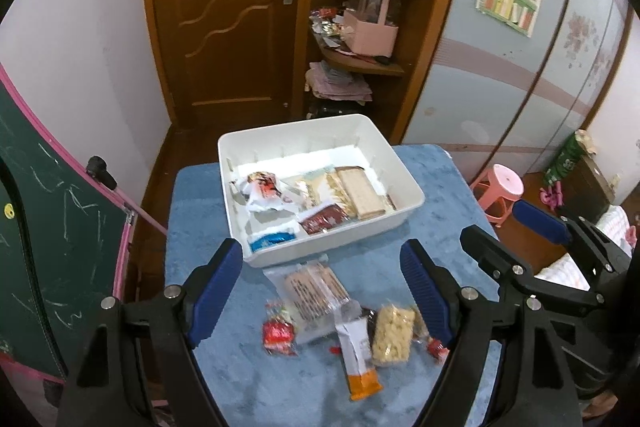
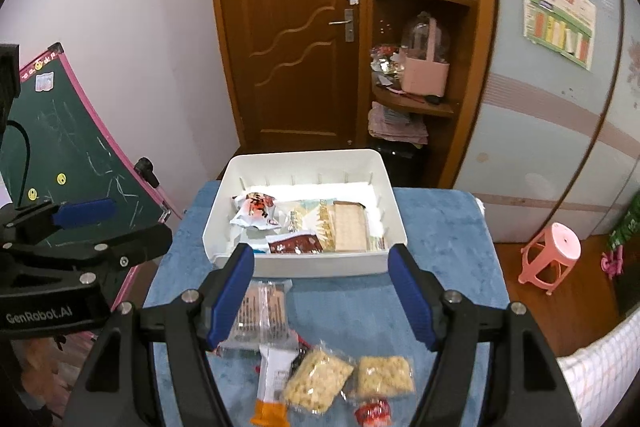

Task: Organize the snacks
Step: 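Withdraw both tools from the tray back toward the remaining snacks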

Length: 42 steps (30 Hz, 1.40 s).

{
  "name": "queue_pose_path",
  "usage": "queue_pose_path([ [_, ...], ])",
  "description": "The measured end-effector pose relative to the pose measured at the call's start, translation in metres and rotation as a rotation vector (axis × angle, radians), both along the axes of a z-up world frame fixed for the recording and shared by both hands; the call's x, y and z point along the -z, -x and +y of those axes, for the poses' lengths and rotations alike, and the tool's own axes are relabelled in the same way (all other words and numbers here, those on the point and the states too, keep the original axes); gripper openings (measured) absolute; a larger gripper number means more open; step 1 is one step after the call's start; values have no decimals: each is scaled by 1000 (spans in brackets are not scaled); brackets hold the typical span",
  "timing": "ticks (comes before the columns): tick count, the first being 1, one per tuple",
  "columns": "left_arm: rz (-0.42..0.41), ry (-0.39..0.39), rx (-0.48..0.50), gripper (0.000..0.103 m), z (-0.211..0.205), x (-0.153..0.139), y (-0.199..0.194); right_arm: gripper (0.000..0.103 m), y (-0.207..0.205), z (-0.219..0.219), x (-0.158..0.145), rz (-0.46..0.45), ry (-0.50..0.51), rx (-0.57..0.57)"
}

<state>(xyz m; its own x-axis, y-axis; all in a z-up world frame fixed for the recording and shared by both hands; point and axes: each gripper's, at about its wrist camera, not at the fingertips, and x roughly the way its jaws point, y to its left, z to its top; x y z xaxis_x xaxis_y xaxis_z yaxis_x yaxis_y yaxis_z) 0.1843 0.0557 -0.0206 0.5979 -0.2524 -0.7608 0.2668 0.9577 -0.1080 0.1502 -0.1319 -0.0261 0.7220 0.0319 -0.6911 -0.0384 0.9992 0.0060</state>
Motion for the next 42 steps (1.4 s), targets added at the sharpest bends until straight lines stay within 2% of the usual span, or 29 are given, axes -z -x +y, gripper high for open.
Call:
queue_pose_path([
  [14,-15,0,96,81,-19,11,56,70,73,-29,10,19,-27,128],
  [25,-15,-22,148,81,-36,25,76,70,100,-46,28,57,-13,189],
  [32,47,-36,154,81,-47,47,79,70,112,-71,45,105,-36,230],
  [37,64,-111,151,81,-56,72,78,70,115,-89,64,158,-47,257],
  [42,155,-116,118,81,-53,102,69,70,111,-101,82,208,-60,264],
])
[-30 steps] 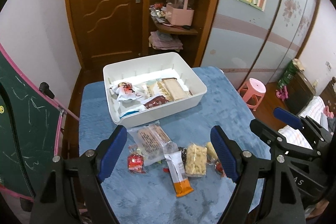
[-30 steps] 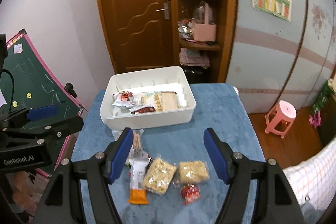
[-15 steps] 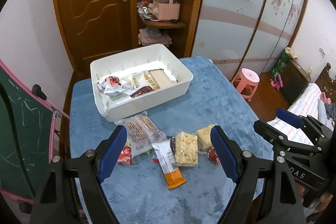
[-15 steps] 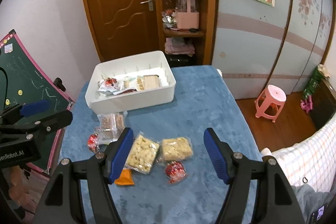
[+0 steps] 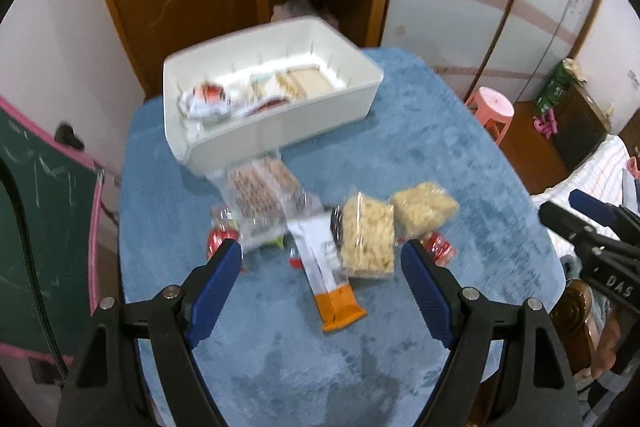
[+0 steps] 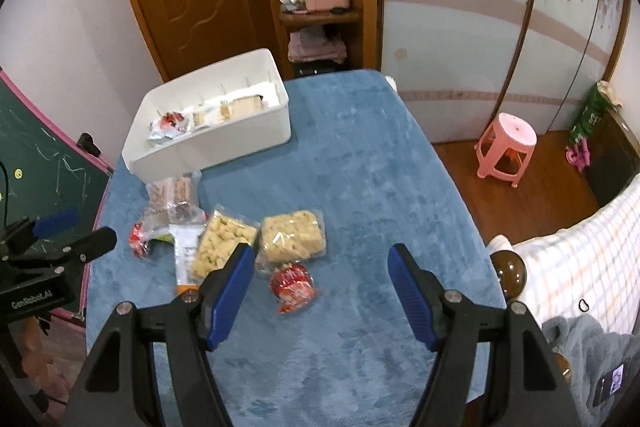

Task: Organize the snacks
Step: 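Withdraw both tools from the tray back toward the remaining snacks, then grasp the white-and-orange bar with the left gripper while the right grasps a clear puffed-snack bag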

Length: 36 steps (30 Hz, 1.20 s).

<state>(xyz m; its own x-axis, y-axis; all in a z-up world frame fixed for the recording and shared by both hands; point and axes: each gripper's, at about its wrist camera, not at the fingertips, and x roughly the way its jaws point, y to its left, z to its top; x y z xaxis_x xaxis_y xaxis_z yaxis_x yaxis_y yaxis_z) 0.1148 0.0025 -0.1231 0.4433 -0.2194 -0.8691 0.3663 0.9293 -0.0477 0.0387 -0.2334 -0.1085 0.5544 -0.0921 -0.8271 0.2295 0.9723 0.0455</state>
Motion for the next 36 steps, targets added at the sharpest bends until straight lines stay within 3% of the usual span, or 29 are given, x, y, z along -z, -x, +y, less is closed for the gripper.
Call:
queue_pose_path([
  [15,232,-24,-96,81,0,87,-19,70,-30,-17,55,137,-81,-49],
  [25,340,-18,-119,75,-9,132,-28,70,-70,-26,98,230,-226,-54],
  [36,443,60,-187,68,-1,163,-41,70,-111,-29,144,325,-309,-71],
])
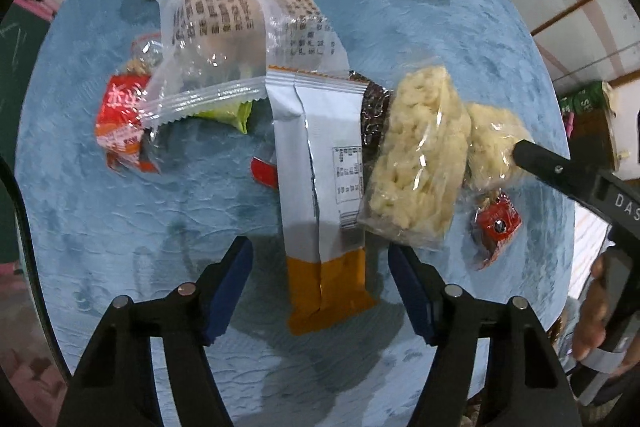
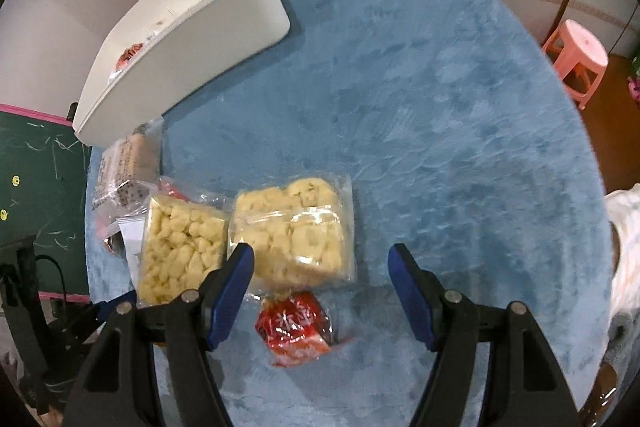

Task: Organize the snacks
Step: 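Grasp the white-and-orange bar with the left gripper while the right grasps a clear puffed-snack bag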

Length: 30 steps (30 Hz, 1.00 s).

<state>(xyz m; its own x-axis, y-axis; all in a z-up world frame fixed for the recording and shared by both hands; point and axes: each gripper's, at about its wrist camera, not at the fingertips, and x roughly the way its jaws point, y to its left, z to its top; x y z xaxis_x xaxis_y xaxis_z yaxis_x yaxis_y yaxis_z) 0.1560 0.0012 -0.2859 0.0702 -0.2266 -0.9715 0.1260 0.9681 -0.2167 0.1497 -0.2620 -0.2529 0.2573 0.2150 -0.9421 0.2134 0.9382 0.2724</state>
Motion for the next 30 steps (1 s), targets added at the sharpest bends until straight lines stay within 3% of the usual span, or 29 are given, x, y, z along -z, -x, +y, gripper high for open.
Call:
queue_pose_path([
  [9,20,-2,-31,67,-3,14,-8,80,-13,-8,25,39,-142,23],
  [12,17,-12,-33,66,-9,15,-9,81,-17,2,26,39,-120,-13],
  [13,12,-21,-35,57,-11,13,-10,77,-18,7,26,46,-112,-38],
  [14,5,-30,-33,37,-19,14,-13,66,-19,11,26,41,-108,-56],
  [21,21,28,-55,36,-14,5,-16,56,-16,28,9,-14,-41,-104],
  [30,-83,62,-49,36,1,-44,-7,55,0,35,-33,-128,19,-114],
])
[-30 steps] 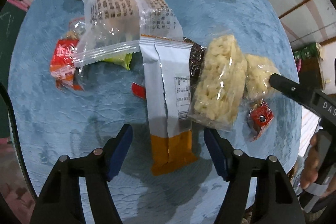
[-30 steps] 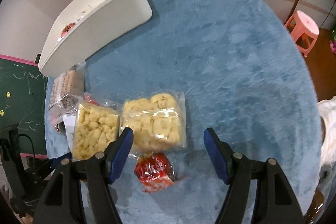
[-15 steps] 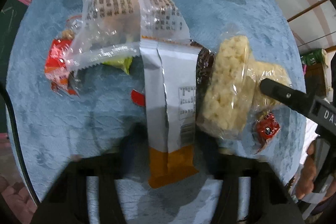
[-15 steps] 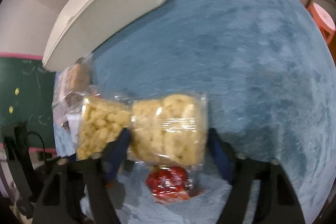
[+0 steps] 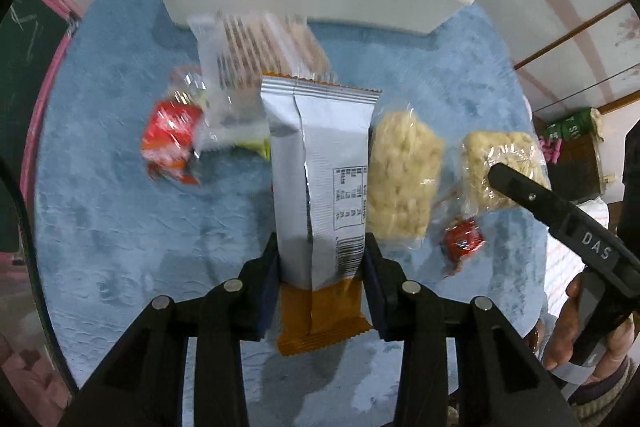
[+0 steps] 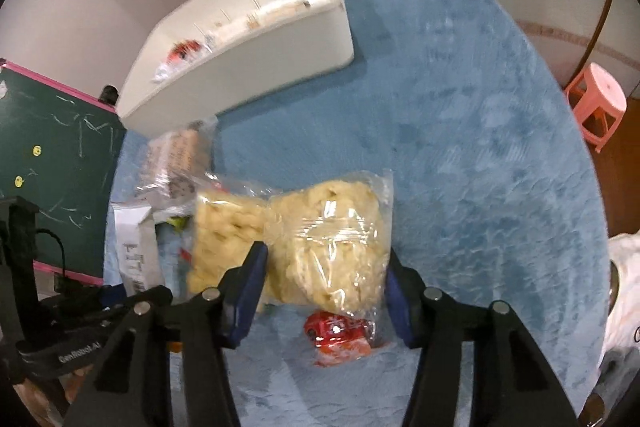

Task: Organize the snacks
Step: 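Grasp the white-and-orange bar with the left gripper while the right grasps a clear puffed-snack bag, then carry both items over the white tray and open both grippers to drop them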

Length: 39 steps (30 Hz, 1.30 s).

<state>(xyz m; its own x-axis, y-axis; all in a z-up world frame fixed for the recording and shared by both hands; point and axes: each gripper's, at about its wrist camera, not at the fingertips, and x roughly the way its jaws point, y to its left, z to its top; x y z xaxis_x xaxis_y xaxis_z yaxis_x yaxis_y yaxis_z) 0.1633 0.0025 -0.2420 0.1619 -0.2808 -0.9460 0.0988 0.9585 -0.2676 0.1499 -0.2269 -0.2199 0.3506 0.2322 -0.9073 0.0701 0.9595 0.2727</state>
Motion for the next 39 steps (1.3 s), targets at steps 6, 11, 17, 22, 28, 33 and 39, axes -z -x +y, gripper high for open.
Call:
queue_pose_path([
  [6,-106,37,18,36,9,-47,-1,55,14,10,-45,-97,26,-20],
  [11,-216,49,44,36,14,-96,-11,55,14,26,-85,-190,44,-42],
  [17,-334,39,65,36,16,-150,-33,55,13,29,-136,-325,44,-48],
  [22,-421,23,74,36,6,-183,-54,55,-5,27,-169,-412,55,-41],
  [28,-494,-10,77,36,-2,-215,-81,55,-34,21,-202,-503,66,-32],
  [33,-512,-18,43,36,1,-235,-108,55,-62,8,-225,-543,53,3],
  [39,-530,-35,4,37,4,-245,-141,55,-97,1,-242,-579,73,25],
])
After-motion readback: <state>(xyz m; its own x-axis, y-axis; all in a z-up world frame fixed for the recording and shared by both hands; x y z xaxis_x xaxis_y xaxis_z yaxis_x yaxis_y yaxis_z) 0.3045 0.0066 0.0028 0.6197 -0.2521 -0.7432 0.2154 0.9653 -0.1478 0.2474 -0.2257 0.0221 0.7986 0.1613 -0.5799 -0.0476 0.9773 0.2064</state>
